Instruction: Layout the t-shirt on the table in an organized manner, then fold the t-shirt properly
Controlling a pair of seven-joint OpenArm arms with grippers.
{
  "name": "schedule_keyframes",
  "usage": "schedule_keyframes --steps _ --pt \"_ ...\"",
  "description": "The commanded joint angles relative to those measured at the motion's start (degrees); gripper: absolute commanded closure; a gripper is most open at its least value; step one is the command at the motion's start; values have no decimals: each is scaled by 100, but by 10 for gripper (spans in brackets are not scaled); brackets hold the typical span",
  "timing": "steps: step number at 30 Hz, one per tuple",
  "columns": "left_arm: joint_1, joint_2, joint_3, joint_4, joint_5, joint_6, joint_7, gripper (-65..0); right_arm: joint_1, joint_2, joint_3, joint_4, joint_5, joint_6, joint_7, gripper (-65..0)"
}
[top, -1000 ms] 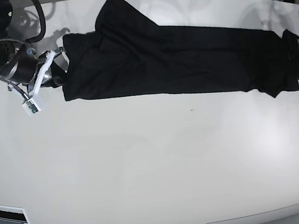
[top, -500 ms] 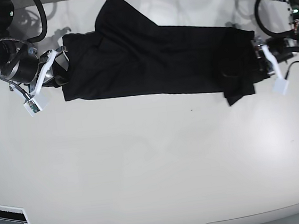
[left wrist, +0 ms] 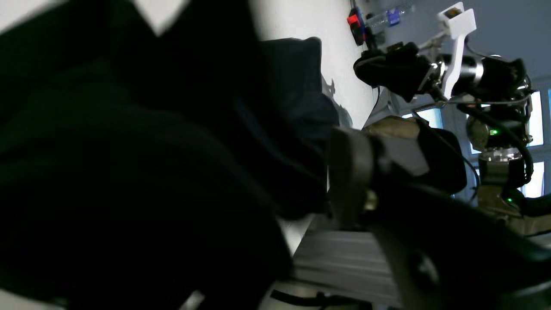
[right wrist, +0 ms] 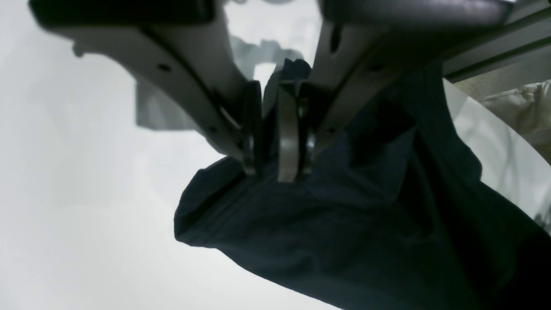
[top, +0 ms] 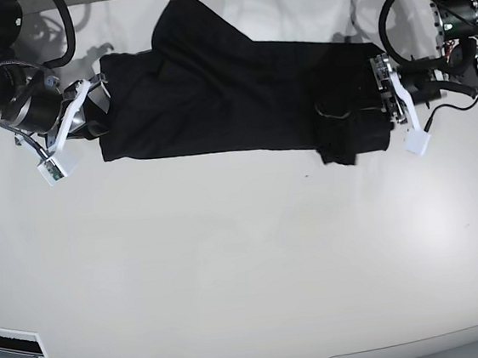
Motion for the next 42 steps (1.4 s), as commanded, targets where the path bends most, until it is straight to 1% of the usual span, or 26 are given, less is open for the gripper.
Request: schedule_keyframes --steps 1,3,5,6,7,8,9,10,11,12,13,15,17,19,22,24,27,31,34,37,38,42 --pt "-68 -138 24 90 -174 -32 -35 -407 48 55 22 90 105 37 105 -92" --pt "-74 -249 101 94 -174 -32 0 -407 70 55 22 92 105 33 105 -93" --pt "-87 -363 109 94 -174 -32 42 -404 107 59 24 92 103 -42 101 -96" --pt "-92 -424 109 94 -174 -32 44 -403 140 70 31 92 103 -162 101 -116" --pt "-92 -487 109 94 -174 -32 42 -403 181 70 59 92 101 -282 103 -150" --pt "-103 -551 107 94 -174 -32 35 -399 232 70 111 92 107 -308 105 -190" --pt "-105 -616 98 94 -174 -32 28 -373 275 70 175 92 103 -378 105 -228" --pt "-105 -684 81 94 -174 -32 26 -308 302 68 258 92 107 -444 105 -258" --pt "-103 -761 50 94 -174 -32 28 -203 326 68 358 92 116 -516 103 -280" --pt "-103 -848 7 94 -174 -32 28 -74 323 66 466 92 122 -579 103 -290" --pt "-103 -942 -61 94 -174 -32 26 0 321 66 586 92 120 -643 103 -289" --pt "-103 -1123 -297 94 -174 -32 -70 0 319 63 855 92 120 -780 98 -289" --pt "-103 -1252 -621 94 -174 -32 -295 0 319 63 1143 92 122 -831 98 -289" --pt "-103 -1303 -866 94 -174 -32 -439 0 319 63 1392 90 125 -804 98 -289" --pt "-101 -1272 -907 92 -174 -32 -442 0 321 63 1567 90 164 -765 101 -289" --pt "-101 -1143 -852 92 -174 -32 -444 0 323 46 1561 90 341 -713 98 -289" --pt "-103 -876 -699 92 -174 -32 -446 0 326 -68 1558 90 557 -538 101 -289" --pt "-116 -319 -468 92 -174 -32 -481 0 321 -197 1556 90 562 -514 96 -289" --pt "-188 111 -186 92 -174 -32 -485 0 323 -205 1554 90 562 -514 94 -289" --pt "-289 417 144 92 -174 -32 -463 0 319 -205 1554 90 564 -474 42 -289" --pt "-332 483 258 92 -174 -32 -457 -15 319 -205 1554 90 564 -470 13 -289" --pt "-505 581 621 92 -174 -32 -428 -344 321 -203 1554 90 566 -472 -9 -289"
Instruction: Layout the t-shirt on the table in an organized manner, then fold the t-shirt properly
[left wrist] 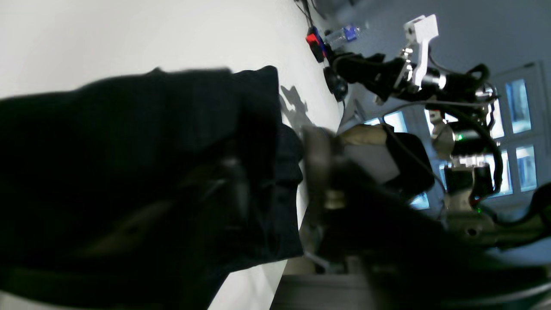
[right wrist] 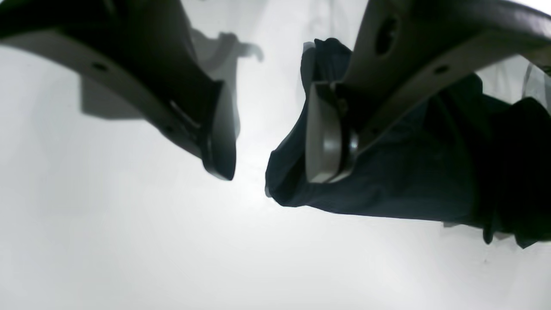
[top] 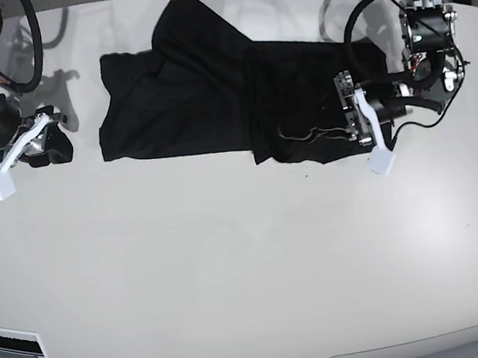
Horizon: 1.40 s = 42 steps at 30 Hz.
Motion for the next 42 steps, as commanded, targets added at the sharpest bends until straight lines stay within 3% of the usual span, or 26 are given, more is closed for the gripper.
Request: schedule_keyframes --steps 1,5,7,8,10,17,19,22,25,30,35,42 --pt "-140 -35 48 92 -139 -36 -61 -397 46 70 26 90 118 24 105 -289" --pt "-328 -44 81 94 -139 -36 330 -420 46 72 28 90 118 26 105 -289" --pt "-428 -83 13 94 -139 -36 399 -376 46 74 28 92 125 74 103 -289" --pt "-463 -107 -37 94 -139 -36 399 -286 48 74 28 92 129 109 105 -289" --pt "-531 -162 -175 94 -139 -36 399 0 48 74 39 92 291 127 101 -289" --pt "-527 -549 -1036 94 -139 -36 376 0 -63 57 39 90 551 105 -264 -289" --pt "-514 -761 -1298 94 -139 -36 376 0 -267 31 39 63 560 114 -247 -325" --pt "-498 -1128 -1558 92 -139 -36 376 0 -573 -46 39 -140 575 129 11 -397" --pt "-496 -1495 -1674 92 -139 -36 376 0 -704 -96 37 -682 734 138 299 -397" --pt "-363 -1976 -1676 92 -139 -36 374 0 -577 -234 33 -1882 1488 608 199 -397" --pt "-275 -2061 -1676 92 -139 -36 374 0 -87 -275 33 -2955 2065 677 -251 -397" --pt "-92 -2057 -1676 92 -139 -36 376 0 319 -343 26 -3746 2221 677 -407 -392"
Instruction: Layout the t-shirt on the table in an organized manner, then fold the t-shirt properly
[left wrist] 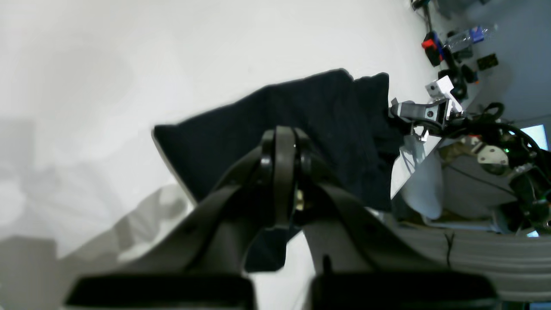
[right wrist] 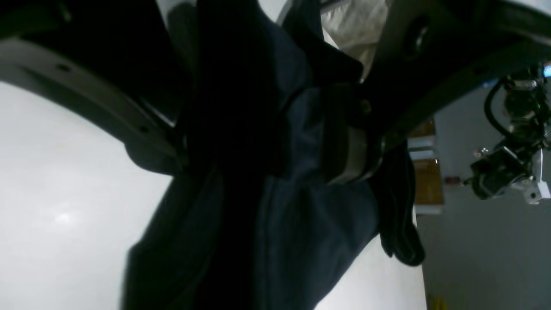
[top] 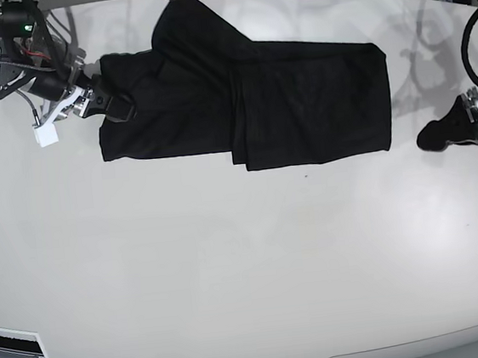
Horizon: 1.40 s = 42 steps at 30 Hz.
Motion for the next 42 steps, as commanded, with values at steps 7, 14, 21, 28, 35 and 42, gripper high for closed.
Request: schedule_keyframes --steps 7,14,21,28,35,42 --pt "-63 -98 -44 87 -143 -28 -105 0 146 57 -444 46 -70 6 -125 -316" --pt "-63 -103 -44 87 -143 -28 -107 0 529 105 -671 323 -22 6 -837 0" --pt "-17 -155 -44 87 -143 -28 -107 0 177 595 -496 2216 -157 6 -1246 0" --pt "-17 -192 -44 87 -143 -28 -107 0 -332 1316 -396 3851 -1001 6 -876 0" --pt "-17 -192 -44 87 -143 -28 -107 0 -643 1010 -354 5788 -643 -339 -734 0" --pt "-17 -190 -44 87 -143 -28 -127 0 -861 -229 -761 6321 275 6 -748 0"
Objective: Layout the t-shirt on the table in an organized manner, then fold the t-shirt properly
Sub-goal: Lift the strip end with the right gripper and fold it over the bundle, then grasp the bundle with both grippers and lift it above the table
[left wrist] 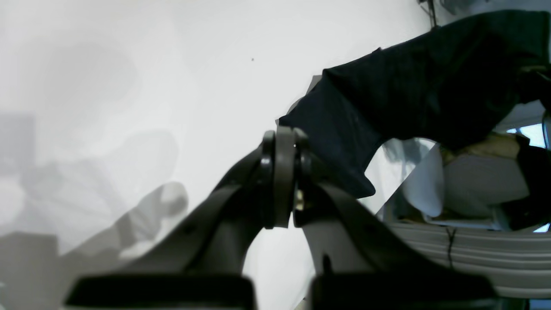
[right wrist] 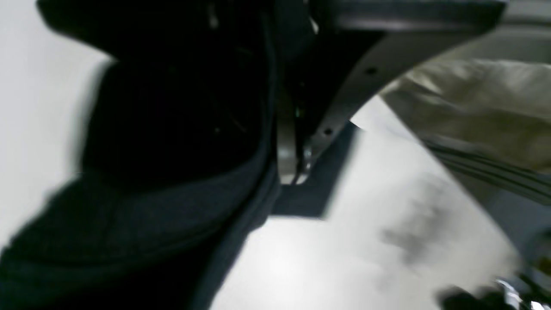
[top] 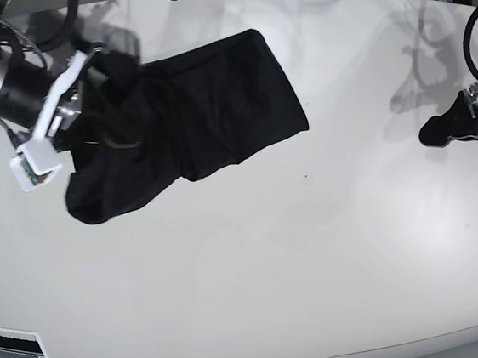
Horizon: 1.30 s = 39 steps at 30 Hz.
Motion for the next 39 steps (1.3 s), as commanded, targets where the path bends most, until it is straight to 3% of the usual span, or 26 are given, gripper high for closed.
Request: schedule_keyframes --steps 1,5,8,14,15,18,19,20,23,26,28,30,31,34,39 --pt "-76 -125 -44 87 -143 -28 -101 0 28 -98 -192 109 151 30 162 0" --pt "-81 -125 -44 87 -143 -28 -105 0 -17 -431 -1362 17 -595 30 166 0" --pt "-81 -125 -44 87 -143 -28 -105 0 0 -468 -2306 -245 -1097 30 267 0" --pt "-79 -125 -44 87 -143 -28 -105 0 177 -470 -3893 -1241 -2175 30 1635 0" --pt "-79 -125 -44 87 -143 -28 -105 0 319 -470 -4146 -1405 -2354 30 1679 -70" --pt "-81 -127 -44 87 -143 -28 -103 0 815 -470 -4715 -1659 -2557 30 1598 -380" --pt "-81 -129 -44 87 -143 -28 -105 0 975 -468 -4837 -1655 -2529 30 1482 -446" --pt "-81 -129 -44 87 -143 -28 -103 0 1137 -468 -4937 -1639 -2426 26 1270 -472" --pt "-94 -127 -44 90 -143 -28 -81 0 1539 -468 -5007 -1563 -2037 13 684 -461" --pt "-94 -127 -31 90 -143 -28 -40 0 1788 -450 -5003 -1556 -2297 30 684 -410" --pt "-92 -127 52 127 -143 -28 -40 0 1884 -448 -5003 -1565 -2962 30 811 -274" --pt "-55 -125 245 293 -143 -28 -40 0 1998 -387 -5003 -1672 -3683 30 1198 -60" --pt "-26 -125 367 437 -143 -28 -40 0 2074 -330 -5003 -1773 -3939 30 1440 0" --pt "55 -125 857 1071 -143 -28 -40 0 2365 -153 -5003 -2284 -4459 30 1884 0" --pt "321 -26 1945 2232 -143 -28 -40 0 2938 129 -5005 -3390 -4511 30 1893 0"
